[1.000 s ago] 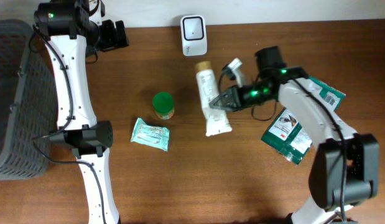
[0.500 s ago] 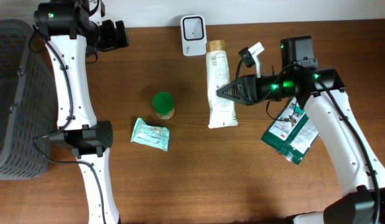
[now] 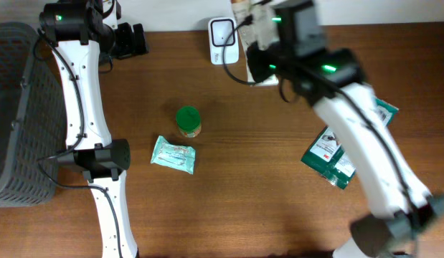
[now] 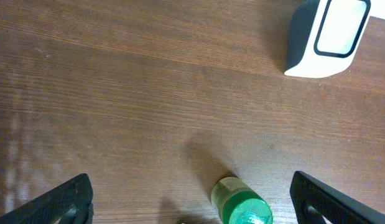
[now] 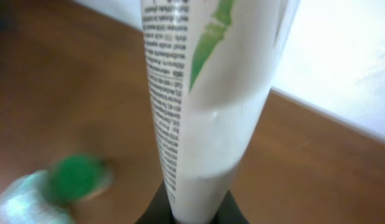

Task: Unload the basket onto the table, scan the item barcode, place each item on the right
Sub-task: 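Lift the Pantene tube and hold it in front of the scanner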

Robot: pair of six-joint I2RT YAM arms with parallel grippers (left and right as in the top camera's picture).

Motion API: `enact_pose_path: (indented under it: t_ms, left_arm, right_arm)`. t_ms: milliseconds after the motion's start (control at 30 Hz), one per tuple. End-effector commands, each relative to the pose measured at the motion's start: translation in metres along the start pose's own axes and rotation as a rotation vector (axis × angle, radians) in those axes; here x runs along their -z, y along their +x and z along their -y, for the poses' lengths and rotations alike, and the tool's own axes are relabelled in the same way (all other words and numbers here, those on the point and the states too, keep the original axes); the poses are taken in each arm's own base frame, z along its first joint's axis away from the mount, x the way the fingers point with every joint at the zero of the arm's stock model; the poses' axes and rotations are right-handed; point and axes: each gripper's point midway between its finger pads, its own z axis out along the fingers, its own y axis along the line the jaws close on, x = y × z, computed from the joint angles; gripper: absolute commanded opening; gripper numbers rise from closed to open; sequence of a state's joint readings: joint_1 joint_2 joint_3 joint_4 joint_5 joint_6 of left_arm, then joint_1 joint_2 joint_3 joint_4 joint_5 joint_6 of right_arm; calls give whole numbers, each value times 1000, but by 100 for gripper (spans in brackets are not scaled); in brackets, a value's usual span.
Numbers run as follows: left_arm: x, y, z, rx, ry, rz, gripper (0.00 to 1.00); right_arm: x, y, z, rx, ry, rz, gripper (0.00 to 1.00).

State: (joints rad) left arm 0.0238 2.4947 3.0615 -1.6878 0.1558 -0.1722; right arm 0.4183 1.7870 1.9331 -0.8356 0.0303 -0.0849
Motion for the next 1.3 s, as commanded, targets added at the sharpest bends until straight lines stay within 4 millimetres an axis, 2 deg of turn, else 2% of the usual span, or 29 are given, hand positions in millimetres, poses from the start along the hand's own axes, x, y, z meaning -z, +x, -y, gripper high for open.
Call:
enact_pose_path:
  t_ms: [0, 67, 200, 367, 433, 533, 1033, 1100, 1267]
  left_arm:
    - [7, -3, -1, -10, -5, 23, 99]
    - [7, -3, -1, -9, -5, 23, 99]
    - [7, -3, -1, -10, -5, 23, 99]
    - [7, -3, -1, -10, -5, 23, 99]
    - [7, -3, -1, -10, -5, 23, 99]
    - [7, -3, -1, -10, -5, 23, 99]
    - [7, -3, -1, -10, -5, 23, 99]
    - [7, -3, -1, -10, -5, 23, 99]
    - [7, -3, -1, -10, -5, 23, 99]
  right_arm:
    - [-53, -3, 44, 194, 324, -18, 4]
    - [-95, -4, 57, 304, 427, -15, 4]
    - [-147, -6, 74, 450, 585, 8, 4]
    - [-209, 8, 72, 725, 649, 0, 4]
    - [-225, 18, 75, 789, 678, -22, 4]
    - [-238, 30, 76, 796, 694, -40, 4]
    - [-238, 32, 78, 779, 711, -45, 4]
    - [-225, 22, 82, 648, 732, 10, 4]
    - [-190, -7, 76, 511, 659, 88, 4]
